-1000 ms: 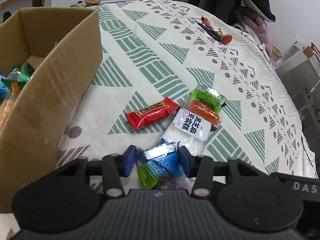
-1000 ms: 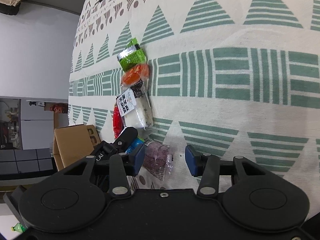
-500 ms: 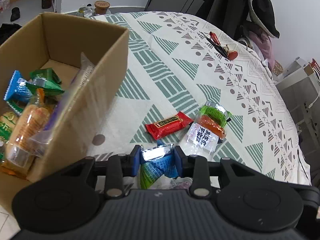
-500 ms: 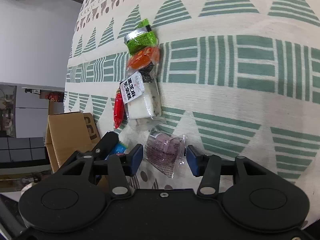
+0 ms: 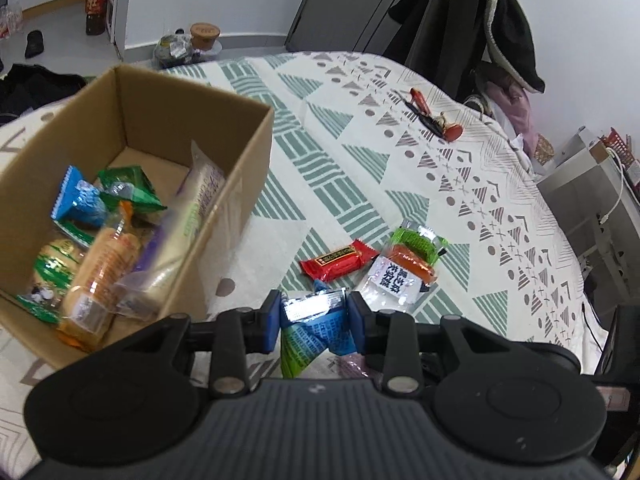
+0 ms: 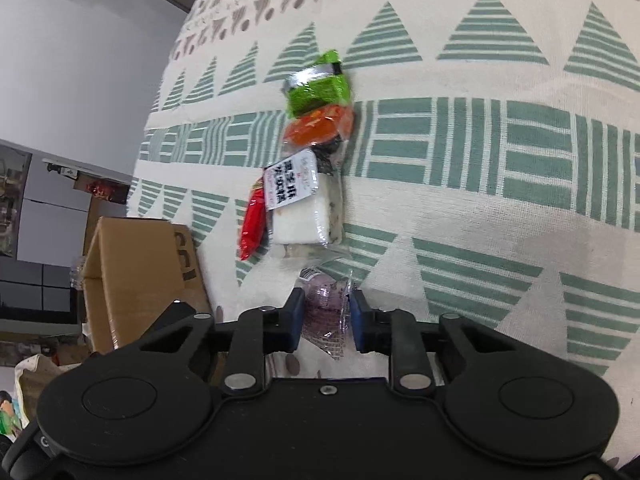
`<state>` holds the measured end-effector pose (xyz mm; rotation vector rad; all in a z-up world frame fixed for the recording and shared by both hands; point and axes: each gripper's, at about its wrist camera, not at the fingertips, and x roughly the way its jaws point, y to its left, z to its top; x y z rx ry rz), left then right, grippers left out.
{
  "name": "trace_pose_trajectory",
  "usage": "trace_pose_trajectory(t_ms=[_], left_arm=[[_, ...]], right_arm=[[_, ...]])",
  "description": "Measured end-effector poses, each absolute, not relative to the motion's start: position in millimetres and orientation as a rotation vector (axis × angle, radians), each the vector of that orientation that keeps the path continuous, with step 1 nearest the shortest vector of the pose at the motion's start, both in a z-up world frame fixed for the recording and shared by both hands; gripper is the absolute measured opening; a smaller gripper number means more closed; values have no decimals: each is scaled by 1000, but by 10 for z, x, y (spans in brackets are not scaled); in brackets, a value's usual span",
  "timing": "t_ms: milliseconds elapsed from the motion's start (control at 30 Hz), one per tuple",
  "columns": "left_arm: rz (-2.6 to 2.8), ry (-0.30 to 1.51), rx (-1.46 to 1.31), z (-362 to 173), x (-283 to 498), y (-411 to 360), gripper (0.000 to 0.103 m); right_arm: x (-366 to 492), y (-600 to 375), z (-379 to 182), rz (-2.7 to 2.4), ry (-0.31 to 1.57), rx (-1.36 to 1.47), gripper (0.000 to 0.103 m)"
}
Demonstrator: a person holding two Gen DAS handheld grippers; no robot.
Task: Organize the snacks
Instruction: 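Grasp the blue wrapped candy with left gripper while right gripper grasps the purple pack, then carry both snacks into the cardboard box and open both grippers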
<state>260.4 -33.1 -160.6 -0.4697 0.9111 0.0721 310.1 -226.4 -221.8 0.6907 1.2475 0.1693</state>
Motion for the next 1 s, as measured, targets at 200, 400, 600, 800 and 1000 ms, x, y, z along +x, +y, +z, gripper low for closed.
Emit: trace_pose_trajectory(t_ms=[200,400,600,800,1000], left_arm=[[77,869,-462,-1395,2447,-265,34],[90,834,-461,-1234,2312,-177,34],[124,802,-455,-1089,2234,17,34],[163,773,-451,-969,2177,253,34],[198,750,-457,-897,2150,506,34]], right_arm=[[3024,-2208,-2070,214,1196,667,10],[2936,-2165,-1901,256,1137,651,9],[2901,-2102,-1719,311,1069,660,9],[2907,-1999,-1601,357,1025,661,9],[2898,-1873,-1466,407,976,656,9]])
